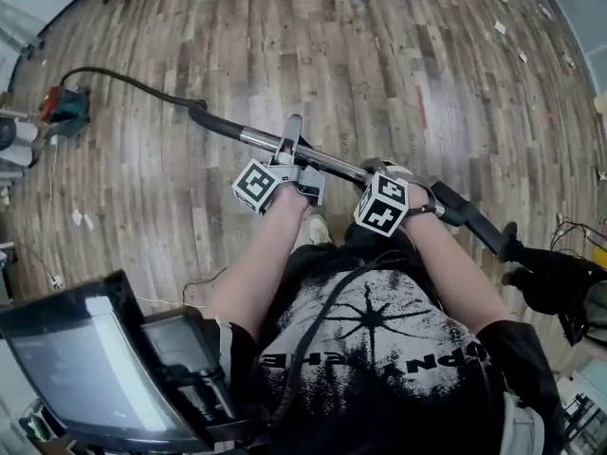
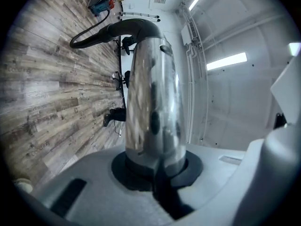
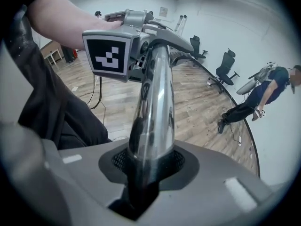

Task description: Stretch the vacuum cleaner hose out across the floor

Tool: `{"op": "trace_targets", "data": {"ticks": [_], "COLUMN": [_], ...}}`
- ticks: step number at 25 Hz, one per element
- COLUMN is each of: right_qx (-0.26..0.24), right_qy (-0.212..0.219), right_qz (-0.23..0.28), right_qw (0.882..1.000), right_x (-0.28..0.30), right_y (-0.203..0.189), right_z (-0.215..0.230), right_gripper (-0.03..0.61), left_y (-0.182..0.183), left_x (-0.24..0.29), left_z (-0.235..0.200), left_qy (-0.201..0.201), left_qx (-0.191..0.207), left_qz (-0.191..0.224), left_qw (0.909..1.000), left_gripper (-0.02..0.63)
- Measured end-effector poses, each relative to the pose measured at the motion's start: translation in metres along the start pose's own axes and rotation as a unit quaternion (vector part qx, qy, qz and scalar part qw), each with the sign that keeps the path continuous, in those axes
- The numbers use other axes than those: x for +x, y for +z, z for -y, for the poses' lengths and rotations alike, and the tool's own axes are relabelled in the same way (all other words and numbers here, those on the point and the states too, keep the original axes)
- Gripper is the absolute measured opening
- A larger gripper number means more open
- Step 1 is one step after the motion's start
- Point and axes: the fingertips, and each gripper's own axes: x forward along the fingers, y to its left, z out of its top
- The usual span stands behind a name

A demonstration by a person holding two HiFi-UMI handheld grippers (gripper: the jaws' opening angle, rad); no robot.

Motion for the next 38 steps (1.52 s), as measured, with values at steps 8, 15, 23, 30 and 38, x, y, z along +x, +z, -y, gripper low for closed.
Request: {"op": "trace_targets", "data": {"ticks": [8, 15, 23, 30, 38], "right_qx": [-0.002, -0.011, -0.021, 0.012, 0.015], "right_qy": [0.01, 0.037, 0.05, 0.047, 0.036], "right_qz": [-0.025, -0.011, -0.05, -0.058, -0.046], "right_qw": [1.0, 0.999, 0.997, 0.997, 0.998], "right_x": [-0.001, 0.003, 0.034, 0.093, 0.21], "right_y": [-0.034, -0.079, -0.14, -0.196, -0.291], "right_z": [-0.006, -0.006, 0.019, 0.037, 0.03], "right_gripper": [0.114, 0.11, 0.11, 0.11, 0.109], "left_y": [-0.03, -0.071, -0.134, -0.165, -0.216], "left_x": [-0.003, -0.001, -0.009, -0.047, -0.031], "left_z": [-0.018, -0.037, -0.099, -0.163, -0.219], "left_qy": [0.005, 0.02, 0.058, 0.114, 0.023], "left_qx": [-0.033, -0.013, 0.005, 0.105, 0.278], "left_qz": [0.006, 0.019, -0.074, -0.146, -0.294], "left_qw": [0.9994, 0.9995, 0.9956, 0.9771, 0.9142], "left_gripper": [0.038, 0.044, 0.176, 0.031, 0.0]}}
